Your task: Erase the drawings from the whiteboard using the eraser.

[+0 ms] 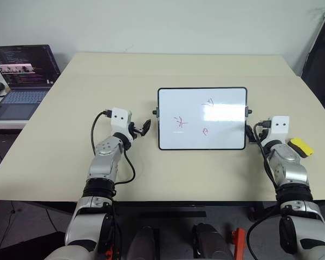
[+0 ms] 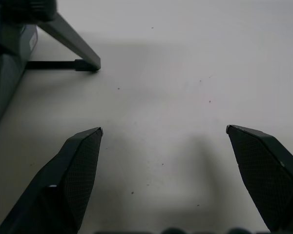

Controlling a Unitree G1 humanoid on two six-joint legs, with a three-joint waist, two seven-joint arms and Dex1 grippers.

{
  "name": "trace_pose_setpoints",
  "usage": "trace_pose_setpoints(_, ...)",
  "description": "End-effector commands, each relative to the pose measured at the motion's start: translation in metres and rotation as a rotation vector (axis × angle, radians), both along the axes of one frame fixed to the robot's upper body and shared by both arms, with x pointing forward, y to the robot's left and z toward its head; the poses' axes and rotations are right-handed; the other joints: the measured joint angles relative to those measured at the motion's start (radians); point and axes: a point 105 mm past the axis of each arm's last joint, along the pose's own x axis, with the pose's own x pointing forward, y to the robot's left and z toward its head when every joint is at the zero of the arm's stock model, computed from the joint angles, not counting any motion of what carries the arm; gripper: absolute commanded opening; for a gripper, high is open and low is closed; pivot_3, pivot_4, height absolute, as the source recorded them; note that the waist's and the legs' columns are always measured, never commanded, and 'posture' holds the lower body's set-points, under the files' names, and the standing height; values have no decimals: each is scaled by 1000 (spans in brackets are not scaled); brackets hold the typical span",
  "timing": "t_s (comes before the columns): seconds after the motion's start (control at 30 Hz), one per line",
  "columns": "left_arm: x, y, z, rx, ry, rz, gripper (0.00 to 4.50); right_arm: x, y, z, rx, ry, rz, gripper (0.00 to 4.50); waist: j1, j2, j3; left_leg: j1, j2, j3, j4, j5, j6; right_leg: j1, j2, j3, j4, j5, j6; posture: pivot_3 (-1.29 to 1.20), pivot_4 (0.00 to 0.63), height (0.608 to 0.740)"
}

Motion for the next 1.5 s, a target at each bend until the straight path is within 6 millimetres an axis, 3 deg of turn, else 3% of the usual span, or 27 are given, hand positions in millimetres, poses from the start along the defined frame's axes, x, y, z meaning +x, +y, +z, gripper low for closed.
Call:
trace_pose_setpoints(0.03, 2, 2, 17, 9, -59, -3, 4500, 5, 3, 19, -16, -58, 11, 4454, 0, 0, 0, 0, 0, 0, 0, 0, 0, 0, 0, 0, 0, 0, 0, 0, 150, 740)
trace_pose_setpoints(0.13, 2, 5, 20, 15, -80, 24, 4500, 5, 5, 20, -21, -59, 25, 4454, 0, 0, 0, -1, 0, 0, 0, 0, 0, -1, 0, 0, 0, 0, 0, 0, 150, 740)
trace_pose_setpoints(0.27, 1, 16, 51, -12, -160, -11, 4500, 2, 1, 36, -10, -90, 52, 4454, -2, 0, 0, -2, 0, 0, 0, 0, 0, -2, 0, 0, 1, 0, 0, 0, 150, 740)
trace_pose_setpoints(0.43, -19, 46, 69, 70, -160, -139, 4500, -9, -12, 45, -10, -81, 72, 4454, -6, 0, 0, -3, 0, 0, 0, 0, 0, -4, 0, 0, 1, 0, 0, 0, 150, 740)
trace_pose_setpoints(0.5, -35, 44, 82, 60, -147, -274, 4500, -14, -15, 47, -12, -73, 100, 4454, -6, 0, 0, -3, 1, 0, 0, 0, 0, -4, 0, 0, 0, 0, 0, 0, 150, 740)
trace_pose_setpoints(0.7, -85, -17, 105, 79, -84, -731, 4500, -20, -28, 46, -2, -41, 110, 4454, 3, 0, 0, -4, 0, -1, 1, 0, 0, -4, 0, -1, 0, 0, 0, 0, 150, 740)
trace_pose_setpoints(0.83, -84, -77, 109, 68, -110, -852, 4500, -22, -38, 47, -9, -38, 110, 4454, 17, 0, 0, -5, 0, -1, 3, 0, 0, -2, 0, -1, 0, 0, 2, 0, 150, 740)
trace_pose_setpoints(0.97, -75, -131, 96, 61, -113, -924, 4500, -25, -51, 51, -14, -42, 88, 4454, 19, 0, 0, -5, -1, -1, 3, 0, 0, -3, 0, -1, -1, 1, 1, 0, 150, 740)
trace_pose_setpoints(1.1, -82, -183, 89, 4, -108, -1046, 4500, -32, -79, 61, -32, -20, 88, 4454, 16, 0, 0, -6, -1, 0, 2, 0, 0, -4, 0, 0, -1, 0, 1, 0, 150, 740)
trace_pose_setpoints(1.23, -67, -209, 82, 21, -133, -962, 4500, -42, -98, 58, -41, 60, 133, 4454, 14, 0, 0, -6, -1, 0, 2, 0, 0, -4, 0, 0, -1, 0, 1, 0, 150, 740)
trace_pose_setpoints(1.37, -74, -226, 82, -10, -141, -998, 4500, -48, -112, 50, -82, 154, 162, 4454, 4, 1, 0, -5, -1, 1, 2, 0, 0, -3, 0, 1, -1, -2, 5, 0, 150, 740)
trace_pose_setpoints(1.5, -83, -229, 81, -14, -133, -1046, 4500, -49, -120, 53, -59, 191, 189, 4454, -7, 2, -1, -5, -1, 1, 2, 0, 0, -3, 0, 1, -1, -1, 5, 0, 150, 740)
